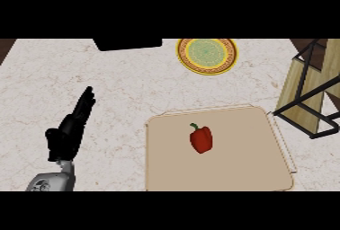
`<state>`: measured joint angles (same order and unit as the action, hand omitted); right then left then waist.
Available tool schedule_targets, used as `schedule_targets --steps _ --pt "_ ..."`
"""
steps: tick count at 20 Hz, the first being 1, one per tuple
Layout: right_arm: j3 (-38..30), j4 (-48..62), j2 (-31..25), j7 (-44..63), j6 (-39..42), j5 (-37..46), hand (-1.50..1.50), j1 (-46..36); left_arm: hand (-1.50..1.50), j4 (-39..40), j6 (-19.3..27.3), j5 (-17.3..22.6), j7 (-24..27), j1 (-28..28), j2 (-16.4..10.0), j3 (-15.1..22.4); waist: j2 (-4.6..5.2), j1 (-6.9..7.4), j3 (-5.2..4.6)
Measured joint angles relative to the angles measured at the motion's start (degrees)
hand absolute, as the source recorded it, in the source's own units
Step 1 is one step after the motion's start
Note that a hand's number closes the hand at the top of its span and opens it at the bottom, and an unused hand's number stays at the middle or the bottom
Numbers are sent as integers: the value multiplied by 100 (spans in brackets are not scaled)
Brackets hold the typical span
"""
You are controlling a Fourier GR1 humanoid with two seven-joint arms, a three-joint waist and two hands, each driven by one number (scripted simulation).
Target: Pick the tomato from the tray and place it in the tiered shelf
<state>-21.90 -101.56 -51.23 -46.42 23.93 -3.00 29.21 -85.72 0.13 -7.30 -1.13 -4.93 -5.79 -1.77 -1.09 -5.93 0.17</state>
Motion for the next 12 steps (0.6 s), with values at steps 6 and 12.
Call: schedule_targets --steps 6,12 --pt "-1438 1085 -647 -81 251 -1419 150 200 0 76 -34 -52 1 -127 48 109 45 194 -10" --pt "-2348 2206 -1279 154 581 -2310 150 129 0 42 -96 -70 -100 -250 95 223 78 411 -11"
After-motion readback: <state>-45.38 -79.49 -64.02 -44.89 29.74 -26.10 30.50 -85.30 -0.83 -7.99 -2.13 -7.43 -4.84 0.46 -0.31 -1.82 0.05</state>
